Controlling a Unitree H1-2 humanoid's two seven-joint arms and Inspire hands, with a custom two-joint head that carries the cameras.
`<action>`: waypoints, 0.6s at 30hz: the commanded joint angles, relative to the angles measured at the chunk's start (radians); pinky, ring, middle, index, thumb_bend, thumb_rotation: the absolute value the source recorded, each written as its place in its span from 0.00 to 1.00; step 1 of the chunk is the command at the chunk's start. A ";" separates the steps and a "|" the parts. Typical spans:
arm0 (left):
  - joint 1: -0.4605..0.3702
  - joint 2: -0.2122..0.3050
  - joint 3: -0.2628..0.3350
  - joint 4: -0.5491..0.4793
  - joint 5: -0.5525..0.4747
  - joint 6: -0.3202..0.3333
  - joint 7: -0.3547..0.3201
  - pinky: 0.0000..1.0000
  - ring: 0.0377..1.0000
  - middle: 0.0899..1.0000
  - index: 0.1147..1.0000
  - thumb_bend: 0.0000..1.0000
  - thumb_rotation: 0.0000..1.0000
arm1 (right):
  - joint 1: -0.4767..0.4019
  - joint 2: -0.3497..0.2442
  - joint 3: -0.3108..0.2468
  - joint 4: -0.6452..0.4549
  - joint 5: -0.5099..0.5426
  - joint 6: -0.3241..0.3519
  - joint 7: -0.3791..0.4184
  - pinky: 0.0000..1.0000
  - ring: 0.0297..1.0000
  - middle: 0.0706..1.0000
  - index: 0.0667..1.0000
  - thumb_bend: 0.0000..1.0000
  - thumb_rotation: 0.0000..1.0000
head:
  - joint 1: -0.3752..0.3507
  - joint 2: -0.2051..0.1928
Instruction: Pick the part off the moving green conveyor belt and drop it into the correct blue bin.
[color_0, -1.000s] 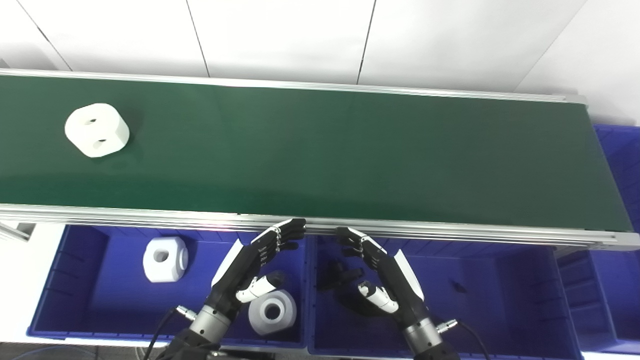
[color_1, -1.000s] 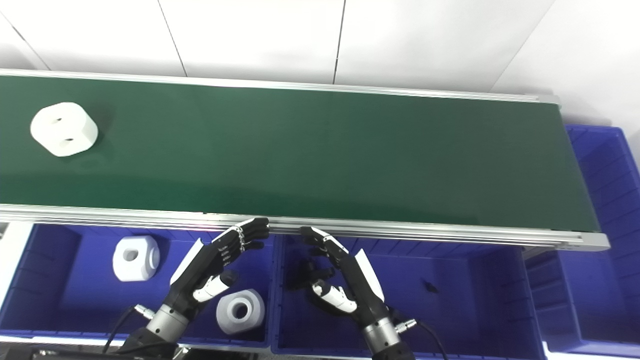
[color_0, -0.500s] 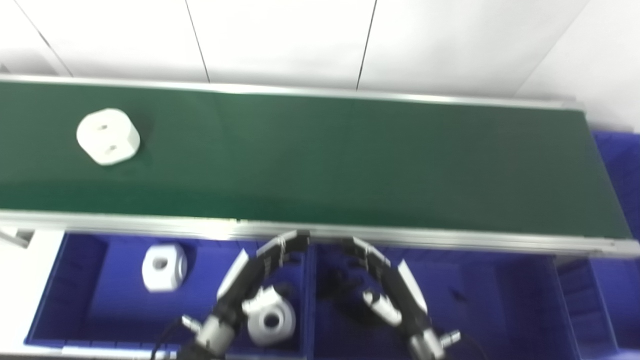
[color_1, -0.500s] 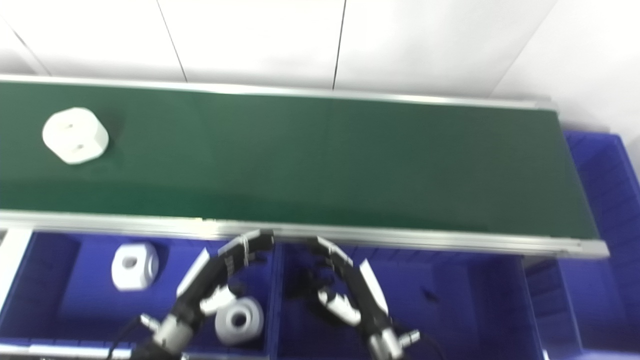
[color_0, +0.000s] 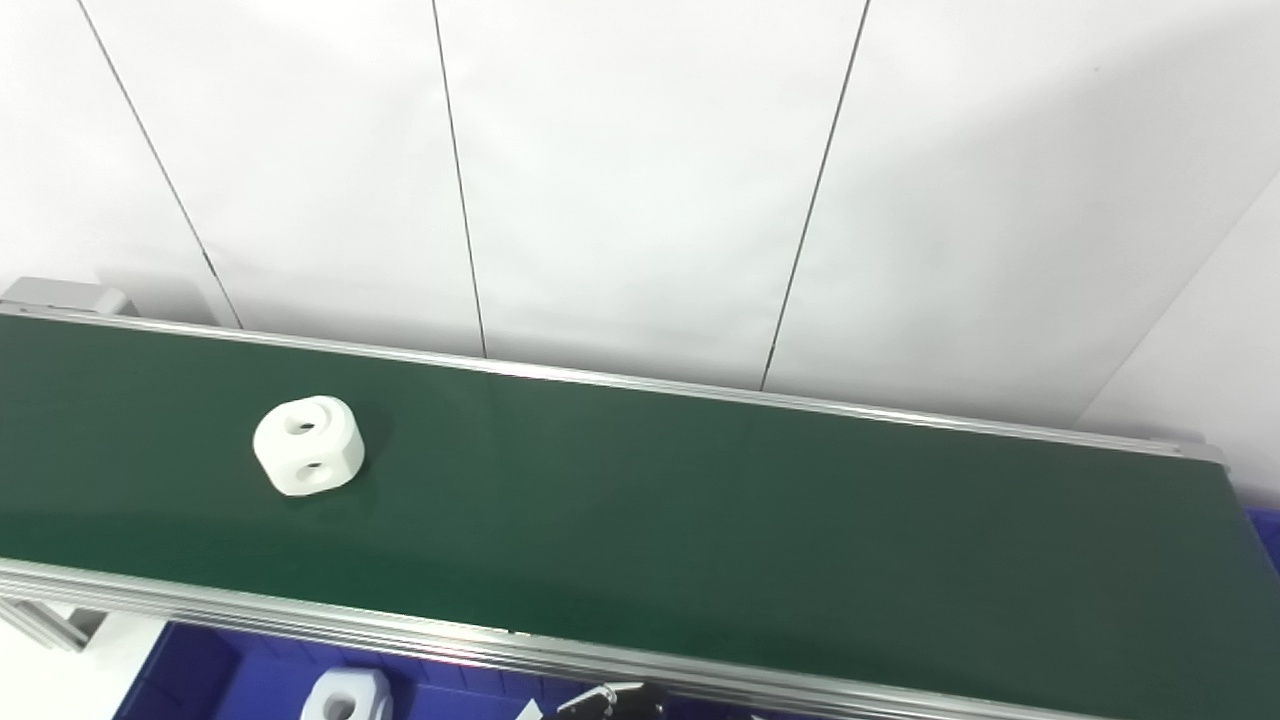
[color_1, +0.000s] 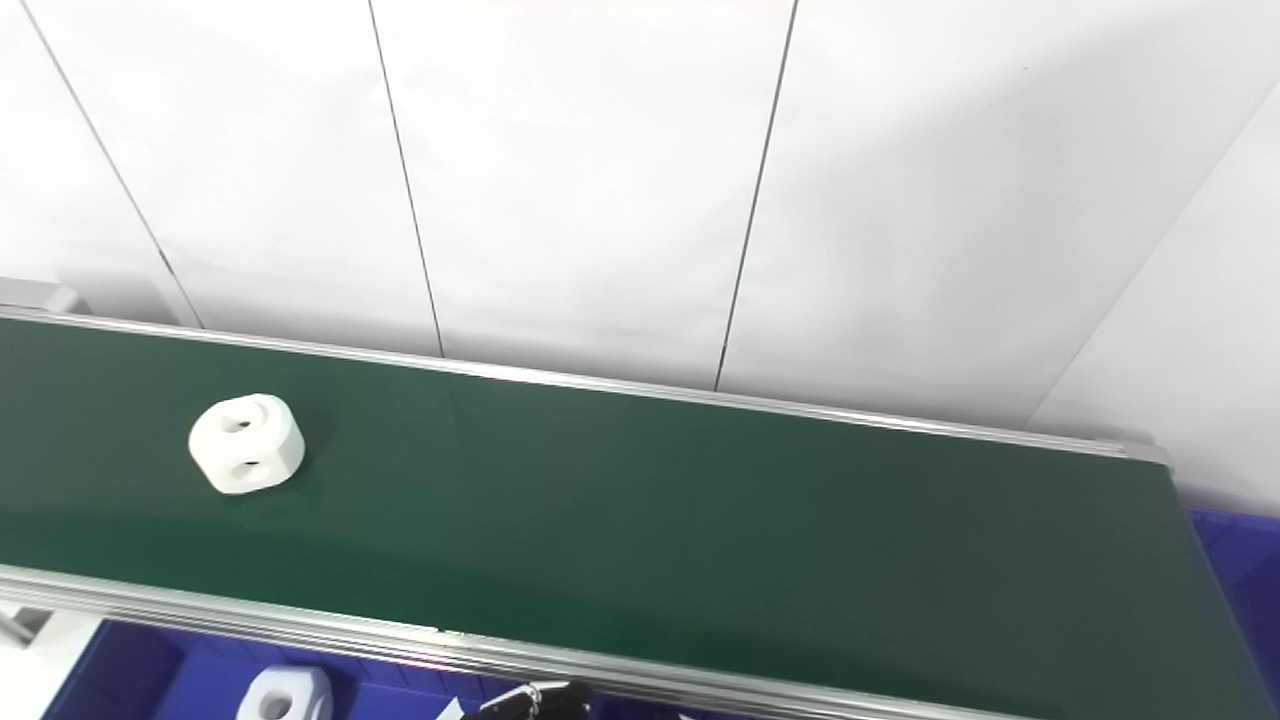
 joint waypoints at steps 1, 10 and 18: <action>-0.003 0.010 -0.016 -0.012 0.002 -0.028 0.014 0.74 0.77 0.75 0.73 0.85 0.83 | -0.004 0.011 -0.011 -0.015 0.014 -0.050 0.022 0.71 0.79 0.83 0.80 0.89 0.92 | 0.000 0.000; -0.020 0.030 -0.063 -0.022 0.013 -0.028 0.056 0.72 0.76 0.75 0.73 0.84 0.84 | 0.008 0.015 -0.048 -0.033 0.026 -0.050 0.062 0.71 0.81 0.84 0.80 0.92 0.93 | 0.073 0.029; -0.020 0.038 -0.091 -0.041 0.022 -0.028 0.097 0.71 0.77 0.76 0.74 0.83 0.82 | 0.019 0.015 -0.068 -0.054 0.013 -0.050 0.076 0.73 0.83 0.86 0.82 0.92 0.96 | 0.086 0.045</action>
